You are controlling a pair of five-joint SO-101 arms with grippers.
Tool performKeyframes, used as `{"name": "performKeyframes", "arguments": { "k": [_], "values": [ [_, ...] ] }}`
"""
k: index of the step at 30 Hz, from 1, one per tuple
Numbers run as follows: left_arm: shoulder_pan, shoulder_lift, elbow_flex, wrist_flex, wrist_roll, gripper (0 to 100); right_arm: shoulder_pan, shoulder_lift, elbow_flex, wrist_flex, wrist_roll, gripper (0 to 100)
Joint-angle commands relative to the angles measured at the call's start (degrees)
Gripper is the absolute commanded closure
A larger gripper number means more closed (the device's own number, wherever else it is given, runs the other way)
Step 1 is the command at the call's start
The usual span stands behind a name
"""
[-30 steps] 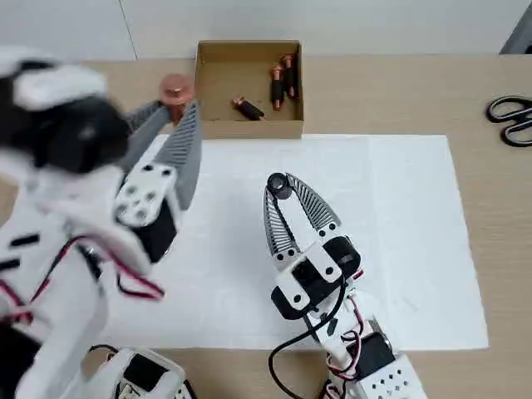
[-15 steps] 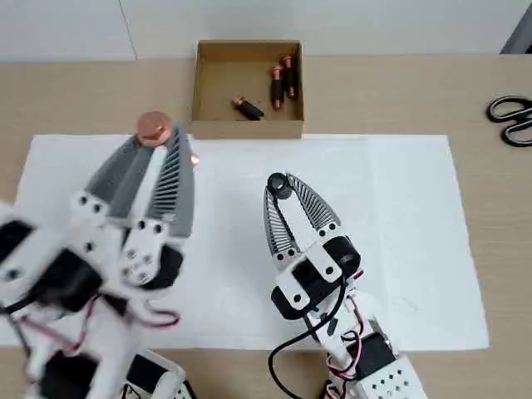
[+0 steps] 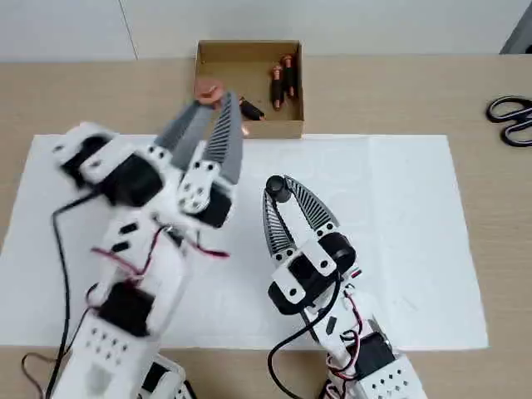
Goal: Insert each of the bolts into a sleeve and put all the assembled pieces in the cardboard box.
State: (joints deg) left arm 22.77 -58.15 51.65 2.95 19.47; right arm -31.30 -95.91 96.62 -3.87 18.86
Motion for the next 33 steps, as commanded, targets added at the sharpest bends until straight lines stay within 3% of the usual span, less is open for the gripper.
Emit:
{"name": "performKeyframes", "arguments": {
  "k": [1, 6, 13, 33],
  "values": [
    [2.5, 4.1, -0.4, -3.6, 1.1, 99, 0.5, -0.7, 0.3, -0.1, 0.4, 99.4],
    [7.2, 4.1, -0.4, -3.3, 0.9, 99, 5.1, -0.7, 0.3, -0.1, -3.1, 99.4],
    [7.7, 1.3, 0.4, 8.7, 1.1, 99, 6.3, -0.7, 0.3, -0.1, -7.7, 99.4],
    [9.2, -1.6, 4.3, 4.3, 1.0, 99, 6.0, -0.7, 0.3, 0.3, -7.8, 99.4]
  ]
}}
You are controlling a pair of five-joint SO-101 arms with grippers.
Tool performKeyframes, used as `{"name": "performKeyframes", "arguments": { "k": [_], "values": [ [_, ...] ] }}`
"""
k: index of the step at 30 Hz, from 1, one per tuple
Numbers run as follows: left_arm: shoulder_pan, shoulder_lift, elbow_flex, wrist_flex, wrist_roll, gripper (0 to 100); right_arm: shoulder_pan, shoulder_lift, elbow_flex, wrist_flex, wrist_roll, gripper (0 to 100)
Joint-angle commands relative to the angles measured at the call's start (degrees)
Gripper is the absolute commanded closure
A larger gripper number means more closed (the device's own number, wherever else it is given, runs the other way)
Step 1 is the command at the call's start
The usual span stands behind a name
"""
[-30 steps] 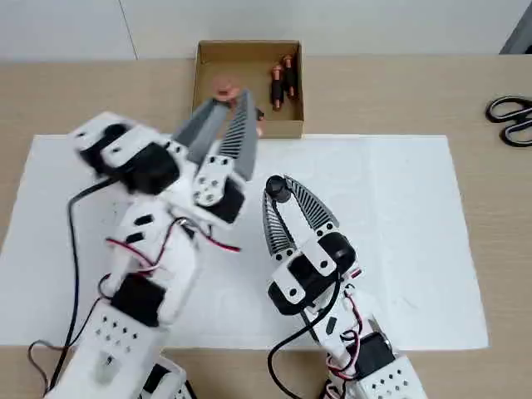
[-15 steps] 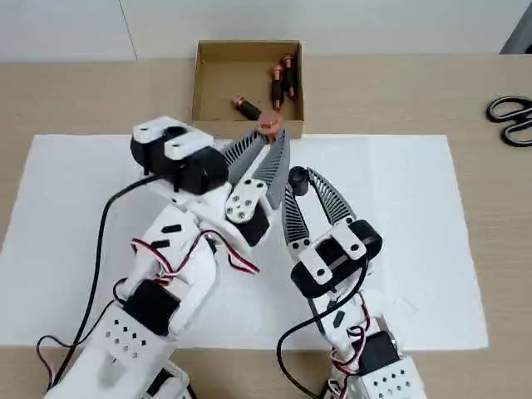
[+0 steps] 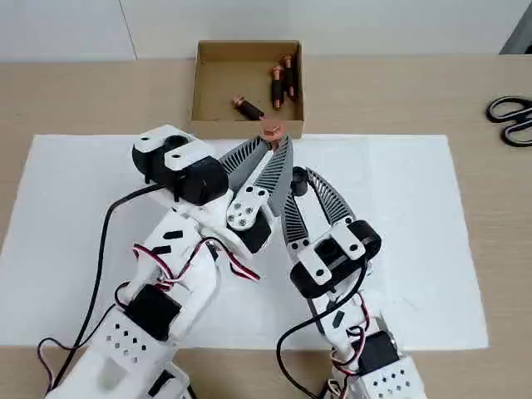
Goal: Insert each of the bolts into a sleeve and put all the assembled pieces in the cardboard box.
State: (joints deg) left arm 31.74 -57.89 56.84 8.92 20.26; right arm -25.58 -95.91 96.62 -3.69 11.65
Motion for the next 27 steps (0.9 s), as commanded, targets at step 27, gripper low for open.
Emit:
{"name": "performKeyframes", "arguments": {
  "k": [27],
  "values": [
    [3.0, -1.8, -2.6, -3.9, -4.6, 99, -2.5, -0.3, 0.2, 0.2, -0.2, 99.4]
  ]
}}
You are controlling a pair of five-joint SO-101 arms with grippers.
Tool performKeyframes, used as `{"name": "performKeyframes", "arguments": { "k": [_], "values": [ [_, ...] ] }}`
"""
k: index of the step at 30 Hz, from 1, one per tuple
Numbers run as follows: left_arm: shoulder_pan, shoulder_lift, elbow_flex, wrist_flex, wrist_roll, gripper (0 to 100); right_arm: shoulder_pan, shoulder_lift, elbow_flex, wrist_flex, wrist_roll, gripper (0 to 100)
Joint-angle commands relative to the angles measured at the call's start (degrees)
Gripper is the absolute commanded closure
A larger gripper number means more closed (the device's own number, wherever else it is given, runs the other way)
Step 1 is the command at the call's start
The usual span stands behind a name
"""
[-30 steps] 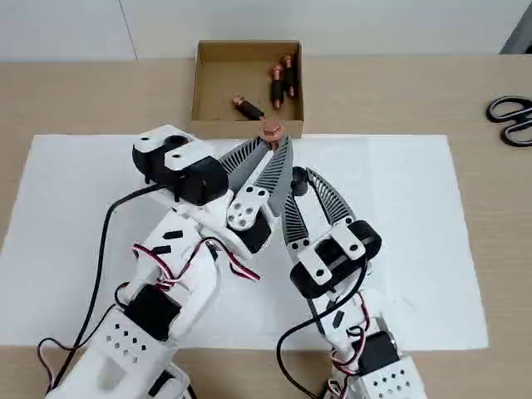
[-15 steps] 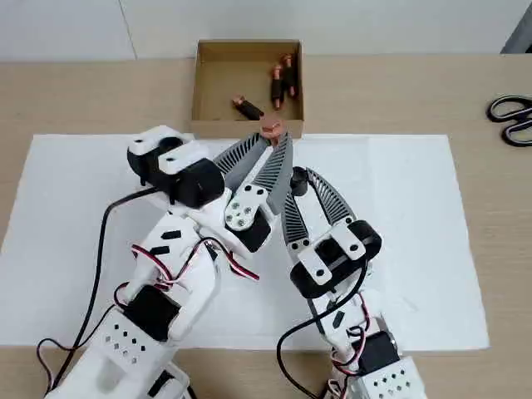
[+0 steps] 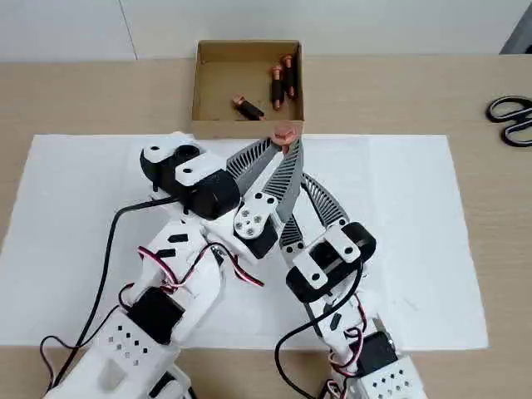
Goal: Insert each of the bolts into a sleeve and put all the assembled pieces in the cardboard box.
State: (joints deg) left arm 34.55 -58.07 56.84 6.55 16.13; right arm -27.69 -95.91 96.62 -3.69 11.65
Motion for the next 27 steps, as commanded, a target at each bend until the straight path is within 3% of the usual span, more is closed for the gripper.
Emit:
{"name": "performKeyframes", "arguments": {
  "k": [1, 27],
  "values": [
    [0.0, -1.7, -2.6, -1.5, -0.5, 99, -0.4, -0.5, 0.2, 0.2, -0.2, 99.4],
    [-1.1, -1.8, 5.5, -4.9, -8.1, 99, -0.2, -0.7, 0.0, -0.2, -0.2, 99.4]
  ]
}}
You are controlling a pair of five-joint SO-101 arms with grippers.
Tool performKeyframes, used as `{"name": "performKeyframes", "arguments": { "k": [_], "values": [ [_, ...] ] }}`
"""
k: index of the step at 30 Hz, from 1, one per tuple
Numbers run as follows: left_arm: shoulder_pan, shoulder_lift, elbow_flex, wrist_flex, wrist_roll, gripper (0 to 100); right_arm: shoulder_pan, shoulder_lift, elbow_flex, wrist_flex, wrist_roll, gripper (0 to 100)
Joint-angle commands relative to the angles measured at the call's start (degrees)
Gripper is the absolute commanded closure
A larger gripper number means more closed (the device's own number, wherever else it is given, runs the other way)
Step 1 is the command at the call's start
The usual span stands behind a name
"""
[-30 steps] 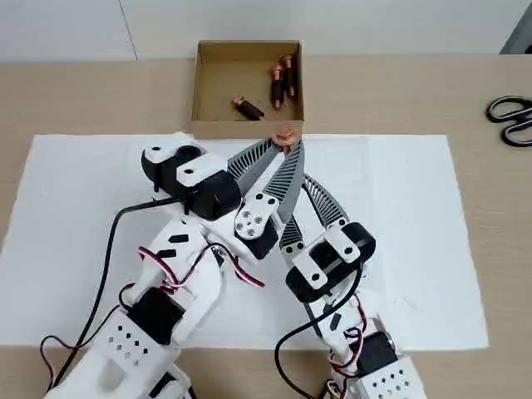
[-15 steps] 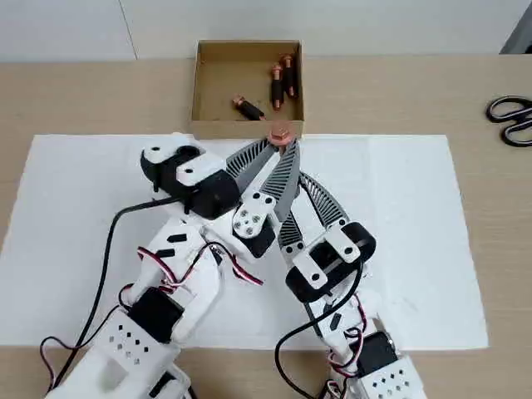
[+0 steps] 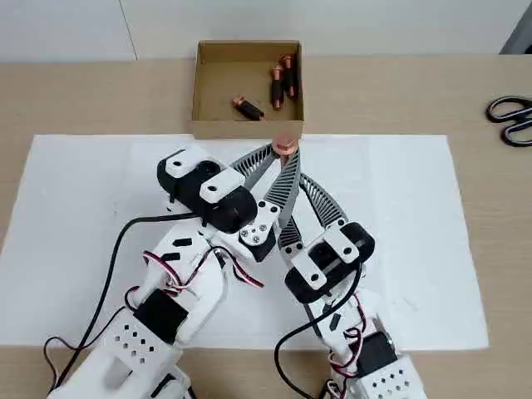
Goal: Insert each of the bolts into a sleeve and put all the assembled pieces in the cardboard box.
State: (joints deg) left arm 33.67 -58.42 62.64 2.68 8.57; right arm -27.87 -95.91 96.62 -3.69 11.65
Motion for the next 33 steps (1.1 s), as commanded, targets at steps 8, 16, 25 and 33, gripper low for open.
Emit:
{"name": "performKeyframes", "arguments": {
  "k": [8, 16, 25, 33],
  "values": [
    [-0.5, -10.0, -0.5, 18.6, -0.4, 99, 0.0, -0.7, 0.0, -0.2, -0.2, 99.4],
    [-0.4, -17.7, -0.3, 29.9, -0.5, 99, 0.0, -0.7, 0.0, -0.3, -0.2, 99.4],
    [-0.4, -17.6, -0.3, 35.4, -4.7, 82, 0.0, -0.7, 0.0, -0.3, -0.1, 99.4],
    [-6.7, -17.9, -3.6, 39.3, -5.9, 68, 0.1, -0.7, 0.0, -0.3, -0.1, 99.4]
  ]
}}
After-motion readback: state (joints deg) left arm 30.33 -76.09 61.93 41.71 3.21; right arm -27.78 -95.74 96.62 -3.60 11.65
